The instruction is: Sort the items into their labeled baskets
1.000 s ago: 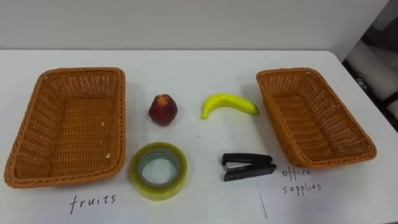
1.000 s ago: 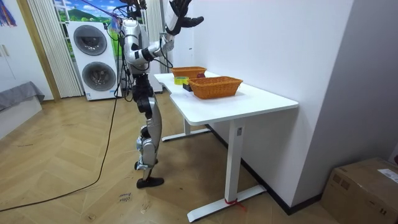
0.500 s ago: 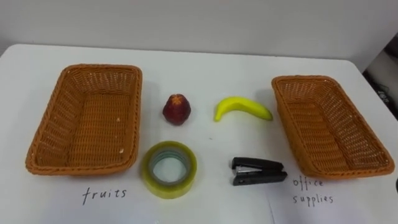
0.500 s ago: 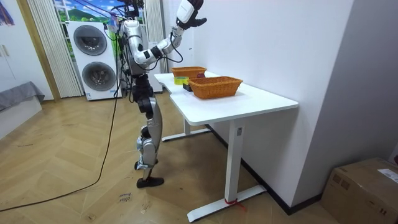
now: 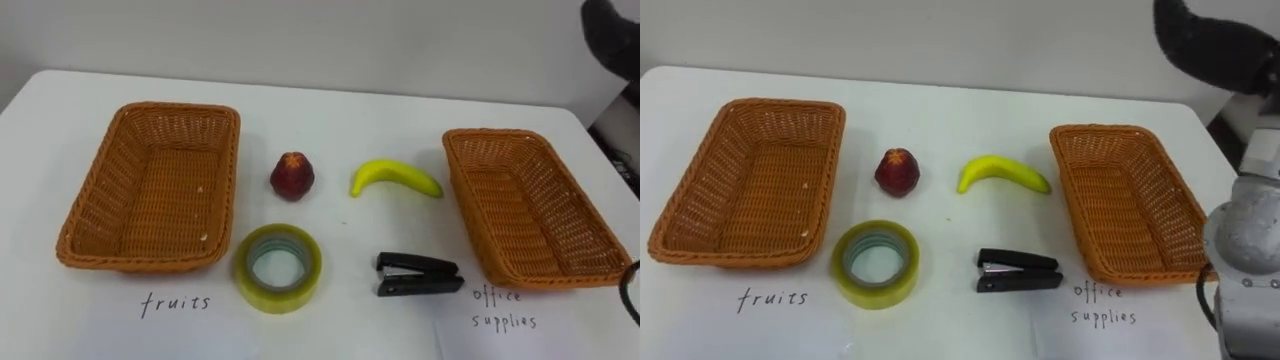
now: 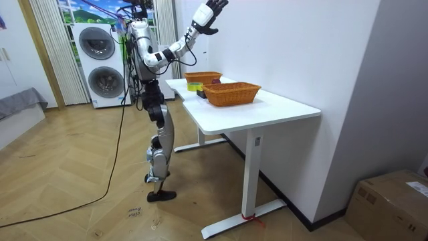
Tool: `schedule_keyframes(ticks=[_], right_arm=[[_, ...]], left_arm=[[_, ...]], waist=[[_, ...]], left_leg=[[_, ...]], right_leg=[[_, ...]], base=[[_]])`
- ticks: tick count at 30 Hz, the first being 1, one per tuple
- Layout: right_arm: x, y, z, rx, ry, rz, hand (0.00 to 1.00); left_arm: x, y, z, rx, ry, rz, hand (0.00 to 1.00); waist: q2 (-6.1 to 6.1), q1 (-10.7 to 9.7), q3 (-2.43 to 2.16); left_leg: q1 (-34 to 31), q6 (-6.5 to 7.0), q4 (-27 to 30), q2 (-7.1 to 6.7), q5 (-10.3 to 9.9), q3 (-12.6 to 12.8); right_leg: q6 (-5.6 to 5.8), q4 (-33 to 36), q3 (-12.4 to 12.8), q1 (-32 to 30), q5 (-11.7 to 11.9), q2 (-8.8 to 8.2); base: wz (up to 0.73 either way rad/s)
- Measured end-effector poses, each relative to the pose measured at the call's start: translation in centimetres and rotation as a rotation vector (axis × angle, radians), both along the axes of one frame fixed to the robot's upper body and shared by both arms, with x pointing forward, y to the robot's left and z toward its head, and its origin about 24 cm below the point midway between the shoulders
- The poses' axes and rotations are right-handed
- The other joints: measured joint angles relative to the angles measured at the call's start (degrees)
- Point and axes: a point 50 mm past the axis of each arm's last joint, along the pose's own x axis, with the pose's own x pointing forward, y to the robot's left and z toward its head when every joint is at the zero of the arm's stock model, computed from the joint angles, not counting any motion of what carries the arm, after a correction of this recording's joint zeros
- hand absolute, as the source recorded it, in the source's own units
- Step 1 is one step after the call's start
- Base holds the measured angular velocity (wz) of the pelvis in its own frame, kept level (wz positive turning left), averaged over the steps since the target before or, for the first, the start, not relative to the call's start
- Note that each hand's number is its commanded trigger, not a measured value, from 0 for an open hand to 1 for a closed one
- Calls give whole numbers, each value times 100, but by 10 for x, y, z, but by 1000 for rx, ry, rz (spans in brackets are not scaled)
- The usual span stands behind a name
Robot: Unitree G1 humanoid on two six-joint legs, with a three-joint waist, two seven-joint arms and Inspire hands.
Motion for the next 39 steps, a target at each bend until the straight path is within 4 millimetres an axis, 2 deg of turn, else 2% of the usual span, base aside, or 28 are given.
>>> schedule_keyframes(ticks=[8, 14, 17, 22, 30, 39], right_arm=[[6, 27, -9, -210, 152, 138, 0], [9, 39, -17, -279, 251, 237, 0], [11, 46, -23, -308, 304, 291, 0], [12, 57, -32, -352, 388, 377, 0], [16, 60, -48, -386, 535, 475, 0], [14, 58, -70, -368, 767, 626, 0]], left_arm=[[14, 1, 0, 3, -32, -14, 0], [19, 5, 2, 3, -26, -62, 0], [20, 6, 3, -4, -25, -86, 0], [25, 5, 3, -21, -30, -104, 0], [28, 2, 2, -31, -27, -134, 0], [41, 1, 5, -25, -49, -221, 0]], waist=[[15, 124, 11], [-11, 129, 2], [-14, 116, 22], [-24, 133, 27], [-17, 143, 33], [-9, 365, 38]], left_leg=[[4, -1, -48, 13, -1, -5], [-45, -1, 1, 12, 0, -6], [10, -1, -1, 13, 0, -5], [28, -1, -13, 19, -1, -5], [-3, -2, -11, 19, -2, -57], [-10, -2, -3, 13, -2, -92]], right_leg=[[-9, -7, -60, -28, 7, 3], [-10, -7, -82, -18, 10, -7], [-10, -14, -86, 5, 10, -9], [-13, -8, -98, 24, 14, -4], [-14, -15, -107, 22, 22, 1], [-14, -17, -97, 33, 22, 5]], base=[[0], [0], [0], [0], [1], [0]])
